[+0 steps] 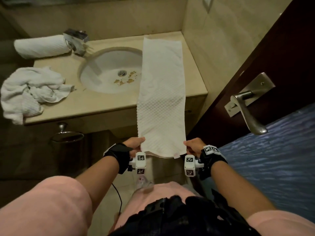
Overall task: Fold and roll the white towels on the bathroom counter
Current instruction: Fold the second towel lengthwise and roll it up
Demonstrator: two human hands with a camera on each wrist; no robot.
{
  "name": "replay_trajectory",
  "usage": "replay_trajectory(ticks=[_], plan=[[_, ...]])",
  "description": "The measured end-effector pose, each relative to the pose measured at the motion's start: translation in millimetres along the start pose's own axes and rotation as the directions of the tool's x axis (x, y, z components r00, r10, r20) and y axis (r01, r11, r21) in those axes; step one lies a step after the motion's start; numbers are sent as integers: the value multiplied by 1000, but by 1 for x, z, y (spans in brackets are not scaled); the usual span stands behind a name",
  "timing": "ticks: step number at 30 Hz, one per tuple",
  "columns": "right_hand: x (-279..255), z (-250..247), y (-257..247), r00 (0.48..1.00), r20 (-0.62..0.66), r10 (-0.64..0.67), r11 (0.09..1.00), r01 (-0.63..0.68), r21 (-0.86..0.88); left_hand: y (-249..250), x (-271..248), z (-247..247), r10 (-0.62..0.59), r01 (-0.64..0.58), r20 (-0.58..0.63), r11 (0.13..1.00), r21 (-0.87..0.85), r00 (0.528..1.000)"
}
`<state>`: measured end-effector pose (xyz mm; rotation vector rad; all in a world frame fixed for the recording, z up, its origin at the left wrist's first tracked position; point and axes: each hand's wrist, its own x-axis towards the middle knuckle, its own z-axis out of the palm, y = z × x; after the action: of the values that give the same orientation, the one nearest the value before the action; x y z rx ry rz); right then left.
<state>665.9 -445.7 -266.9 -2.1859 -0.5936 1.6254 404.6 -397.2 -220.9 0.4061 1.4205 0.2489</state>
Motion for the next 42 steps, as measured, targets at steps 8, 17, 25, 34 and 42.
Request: replay_trajectory(ticks=[8,17,25,34,42], plan=[[10,8,10,999,27,44,998,-45,33,16,-18,12,10,-8,68,1000,-25,998],[-13,20,-1,984,150,95,897,-150,417,53,-33,17,58,-30,218,991,-128,974],[-20,32,3,936,351,19,773,-236,589,71,-40,20,64,21,298,961,-274,952],[-16,17,28,984,170,57,742,-156,652,59,-22,-3,48,-42,44,992,-119,998],[-17,7,25,999,38,4,770,-28,637,25,9,-13,84,-61,-180,990,126,980]])
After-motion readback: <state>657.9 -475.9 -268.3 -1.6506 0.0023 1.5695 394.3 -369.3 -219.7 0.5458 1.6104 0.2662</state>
